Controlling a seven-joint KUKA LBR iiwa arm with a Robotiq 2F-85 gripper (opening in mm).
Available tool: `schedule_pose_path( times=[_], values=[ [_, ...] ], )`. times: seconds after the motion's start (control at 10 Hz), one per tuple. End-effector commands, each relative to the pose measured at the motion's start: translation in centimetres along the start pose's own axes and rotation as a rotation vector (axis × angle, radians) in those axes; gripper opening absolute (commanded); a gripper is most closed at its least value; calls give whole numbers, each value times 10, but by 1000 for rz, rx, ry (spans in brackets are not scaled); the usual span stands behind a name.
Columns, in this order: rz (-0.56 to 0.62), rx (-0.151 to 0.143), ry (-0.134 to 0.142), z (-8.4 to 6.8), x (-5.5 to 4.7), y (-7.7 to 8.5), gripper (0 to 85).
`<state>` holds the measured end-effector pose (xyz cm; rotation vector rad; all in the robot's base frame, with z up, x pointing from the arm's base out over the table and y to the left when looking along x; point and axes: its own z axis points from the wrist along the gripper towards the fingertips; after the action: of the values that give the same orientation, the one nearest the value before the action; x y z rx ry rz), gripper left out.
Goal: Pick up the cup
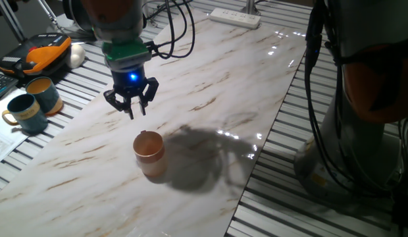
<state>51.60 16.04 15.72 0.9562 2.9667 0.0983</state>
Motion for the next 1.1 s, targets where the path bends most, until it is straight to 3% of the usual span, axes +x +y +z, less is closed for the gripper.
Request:
schedule_pose_path(
  times=[0.0,0.6,1.0],
  values=[
    [1,0,-2,1,-1,-1,340],
    [26,37,-37,20,-7,4,340],
    [34,37,-38,28,-9,6,340]
  ],
)
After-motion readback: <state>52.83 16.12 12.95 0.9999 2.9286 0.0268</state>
